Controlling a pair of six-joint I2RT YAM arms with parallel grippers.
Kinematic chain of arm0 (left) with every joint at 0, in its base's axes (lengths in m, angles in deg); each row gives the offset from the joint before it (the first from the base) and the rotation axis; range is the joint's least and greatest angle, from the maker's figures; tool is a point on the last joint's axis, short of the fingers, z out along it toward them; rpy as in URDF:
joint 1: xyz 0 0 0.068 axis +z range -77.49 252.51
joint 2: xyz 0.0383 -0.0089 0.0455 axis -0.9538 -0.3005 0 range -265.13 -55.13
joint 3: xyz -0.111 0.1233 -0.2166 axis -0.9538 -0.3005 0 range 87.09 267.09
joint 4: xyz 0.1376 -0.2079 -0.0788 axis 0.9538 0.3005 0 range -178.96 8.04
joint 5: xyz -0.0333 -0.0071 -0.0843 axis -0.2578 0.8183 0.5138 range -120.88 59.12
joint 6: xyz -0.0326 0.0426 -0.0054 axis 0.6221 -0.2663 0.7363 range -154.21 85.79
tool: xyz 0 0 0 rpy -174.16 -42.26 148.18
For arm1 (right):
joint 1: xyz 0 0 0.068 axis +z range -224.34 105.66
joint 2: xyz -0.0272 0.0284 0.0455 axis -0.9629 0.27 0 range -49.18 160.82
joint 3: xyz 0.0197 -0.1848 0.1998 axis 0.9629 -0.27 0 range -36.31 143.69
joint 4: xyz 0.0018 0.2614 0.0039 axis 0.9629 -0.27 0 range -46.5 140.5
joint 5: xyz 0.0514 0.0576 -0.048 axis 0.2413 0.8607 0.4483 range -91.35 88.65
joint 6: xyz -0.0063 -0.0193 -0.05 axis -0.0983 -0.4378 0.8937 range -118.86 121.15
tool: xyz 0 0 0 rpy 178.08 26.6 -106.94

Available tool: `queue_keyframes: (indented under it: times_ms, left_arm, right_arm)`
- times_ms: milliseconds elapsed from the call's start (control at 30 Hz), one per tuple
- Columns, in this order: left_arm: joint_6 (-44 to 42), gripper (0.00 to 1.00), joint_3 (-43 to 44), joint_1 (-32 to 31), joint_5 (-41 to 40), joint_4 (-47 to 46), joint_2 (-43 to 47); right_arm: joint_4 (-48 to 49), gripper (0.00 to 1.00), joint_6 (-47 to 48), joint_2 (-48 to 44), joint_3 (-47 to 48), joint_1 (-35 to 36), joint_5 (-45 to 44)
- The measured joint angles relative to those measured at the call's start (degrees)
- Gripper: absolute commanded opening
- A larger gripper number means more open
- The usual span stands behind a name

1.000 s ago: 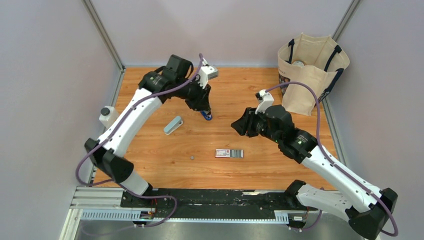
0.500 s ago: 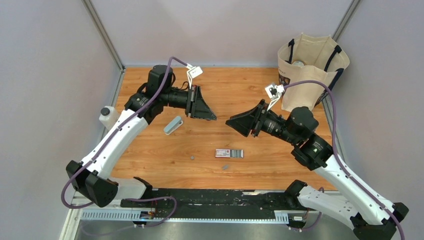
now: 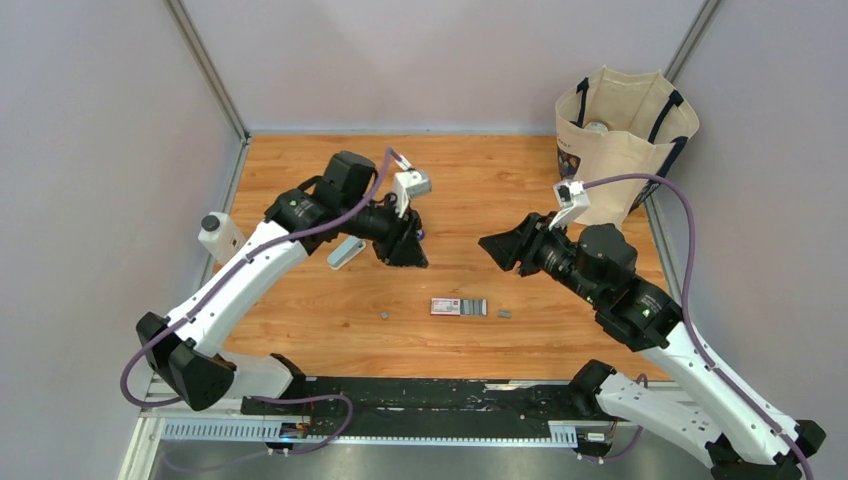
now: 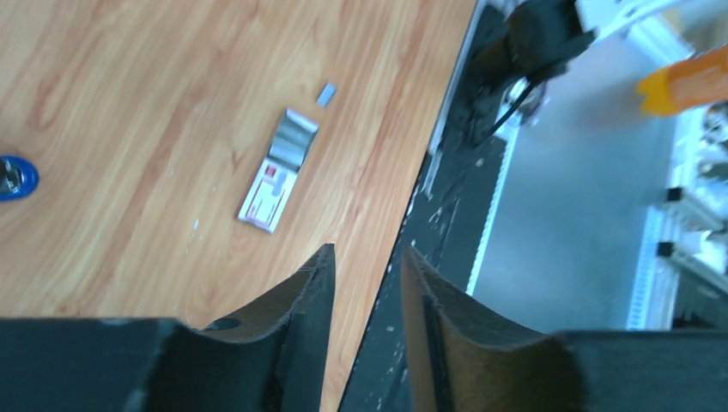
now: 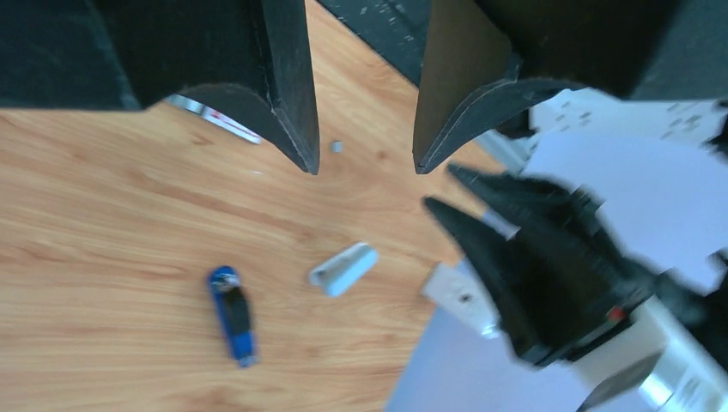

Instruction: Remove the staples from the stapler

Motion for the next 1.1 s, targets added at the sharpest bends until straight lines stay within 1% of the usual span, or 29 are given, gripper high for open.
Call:
queue_keyframes:
  times_ms: [67, 133, 167, 267, 433, 600, 767, 933, 1100]
  left_arm:
    - [-5.4, 0.57, -0.6, -2.9, -4.4, 2.7, -0.7]
    - [-9.8, 0.61, -0.8, -4.7, -8.0, 4.5, -1.9]
    - [-11.7, 0.63, -0.8, -6.6, -9.4, 5.0, -2.5]
    - [-17.2, 0.65, -0.7, -9.5, -13.2, 5.7, -6.0]
    - [-23.5, 0.66, 3.1, -12.7, -17.4, 5.9, -17.5]
    - [-27.5, 0.68, 11.2, -16.0, -21.0, 5.4, -30.9]
    - [-29.4, 0.68, 20.7, -20.8, -22.8, 4.8, -42.3]
    - [-29.4, 0.7, 27.5, -23.2, -22.6, 3.7, -49.7]
    - [-29.4, 0.7, 31.0, -24.7, -21.8, 3.1, -54.4]
  right_arm:
    - [-4.1, 0.48, 0.2, -0.2, 0.0, 0.0, -6.3]
    - [-8.5, 0.49, 0.3, 0.0, 0.3, 0.0, -13.0]
    - [-10.5, 0.49, 0.3, 0.2, 0.7, 0.0, -15.8]
    - [-15.7, 0.51, 0.7, 0.5, 3.0, 0.0, -23.6]
    - [-17.5, 0.54, 2.7, -4.4, 6.0, 0.0, -33.1]
    - [-16.9, 0.54, 4.3, -9.9, 8.0, 0.0, -38.2]
    - [-16.3, 0.55, 5.4, -13.9, 8.0, 0.0, -40.4]
    - [-16.2, 0.56, 6.3, -14.2, 7.6, 0.0, -40.6]
    - [-16.2, 0.56, 7.2, -14.1, 6.0, 0.0, -40.4]
